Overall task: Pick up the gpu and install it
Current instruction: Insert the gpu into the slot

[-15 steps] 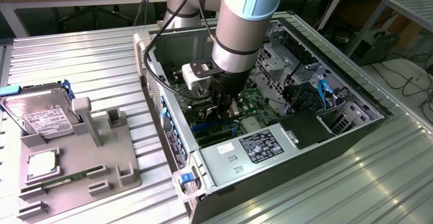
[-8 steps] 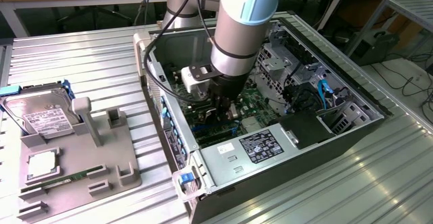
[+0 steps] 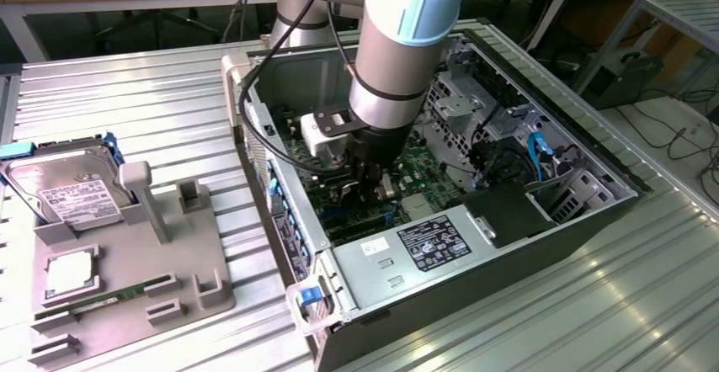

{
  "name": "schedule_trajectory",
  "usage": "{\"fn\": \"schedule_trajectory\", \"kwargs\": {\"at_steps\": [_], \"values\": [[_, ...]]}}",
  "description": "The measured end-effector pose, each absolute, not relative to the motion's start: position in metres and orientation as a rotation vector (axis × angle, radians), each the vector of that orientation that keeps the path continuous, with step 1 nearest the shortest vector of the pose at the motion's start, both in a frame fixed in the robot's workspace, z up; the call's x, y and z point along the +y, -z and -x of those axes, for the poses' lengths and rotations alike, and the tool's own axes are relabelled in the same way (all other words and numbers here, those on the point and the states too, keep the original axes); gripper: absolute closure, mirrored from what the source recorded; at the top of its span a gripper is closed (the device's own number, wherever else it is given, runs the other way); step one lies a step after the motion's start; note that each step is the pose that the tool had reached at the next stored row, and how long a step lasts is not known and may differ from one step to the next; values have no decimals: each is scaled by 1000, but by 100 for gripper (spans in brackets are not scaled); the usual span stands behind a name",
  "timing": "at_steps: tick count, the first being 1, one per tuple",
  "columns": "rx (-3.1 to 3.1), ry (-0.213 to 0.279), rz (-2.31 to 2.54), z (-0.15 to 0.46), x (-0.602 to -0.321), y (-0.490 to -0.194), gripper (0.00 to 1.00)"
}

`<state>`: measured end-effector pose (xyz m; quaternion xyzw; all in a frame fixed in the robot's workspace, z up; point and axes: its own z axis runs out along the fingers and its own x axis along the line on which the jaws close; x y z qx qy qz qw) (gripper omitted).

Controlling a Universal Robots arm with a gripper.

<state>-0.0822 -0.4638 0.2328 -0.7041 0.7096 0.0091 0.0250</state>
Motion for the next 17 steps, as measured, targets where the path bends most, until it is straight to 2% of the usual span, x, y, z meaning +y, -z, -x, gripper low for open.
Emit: {"fn": "schedule_trajectory", "kwargs": {"at_steps": [17], "values": [[2195,-27,2178,83,-463,-223,73]]}}
